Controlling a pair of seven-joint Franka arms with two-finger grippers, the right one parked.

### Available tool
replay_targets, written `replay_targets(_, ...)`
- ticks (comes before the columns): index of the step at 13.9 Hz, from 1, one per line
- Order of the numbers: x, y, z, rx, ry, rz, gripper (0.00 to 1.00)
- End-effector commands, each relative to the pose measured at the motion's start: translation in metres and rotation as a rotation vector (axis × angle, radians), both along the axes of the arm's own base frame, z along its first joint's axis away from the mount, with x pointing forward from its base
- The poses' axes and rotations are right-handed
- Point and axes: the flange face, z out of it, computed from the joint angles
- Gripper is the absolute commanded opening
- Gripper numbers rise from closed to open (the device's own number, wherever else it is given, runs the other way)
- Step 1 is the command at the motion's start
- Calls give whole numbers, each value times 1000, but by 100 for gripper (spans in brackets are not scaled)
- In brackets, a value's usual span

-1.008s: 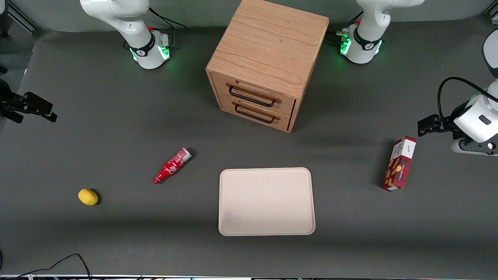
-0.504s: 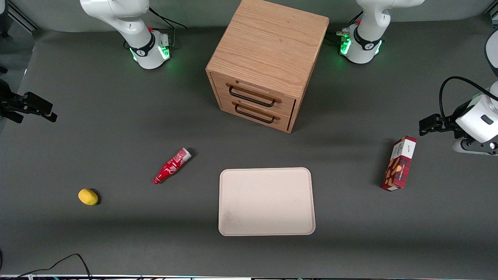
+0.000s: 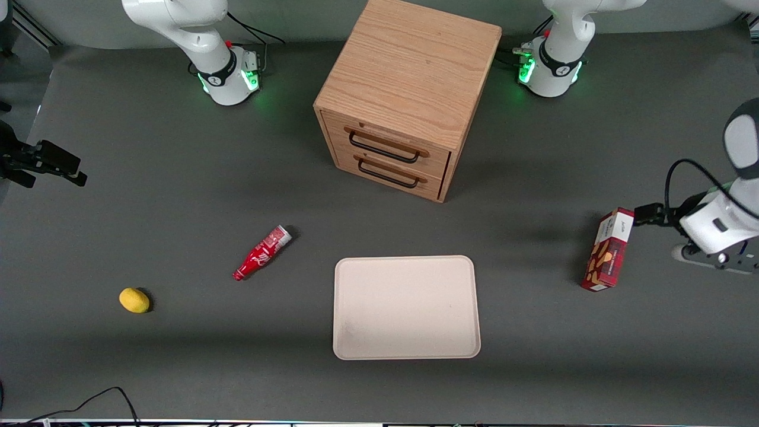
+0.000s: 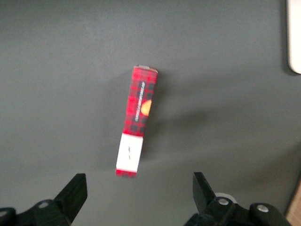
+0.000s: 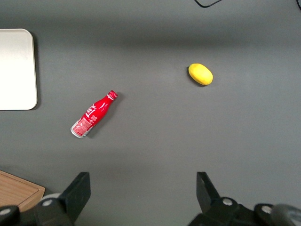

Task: Place red cookie box on tray
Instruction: 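Lower the open left gripper around the red plaid cookie box and close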

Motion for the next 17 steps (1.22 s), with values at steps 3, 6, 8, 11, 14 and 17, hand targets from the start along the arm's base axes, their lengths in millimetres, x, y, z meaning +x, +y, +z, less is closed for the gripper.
replay_targets(3,-6,27,-75,-51,-51,-74,100)
replay_targets(6,-15,25,-111,-59,-56,-92,100)
replay_targets(8,-21,17,-135,-54,-76,-124,100)
replay_targets(11,-26,21,-175,-43,-109,-171,100)
replay_targets(14,-28,19,-197,-37,-121,-185,100)
replay_targets(17,-29,18,-203,-38,-115,-186,100)
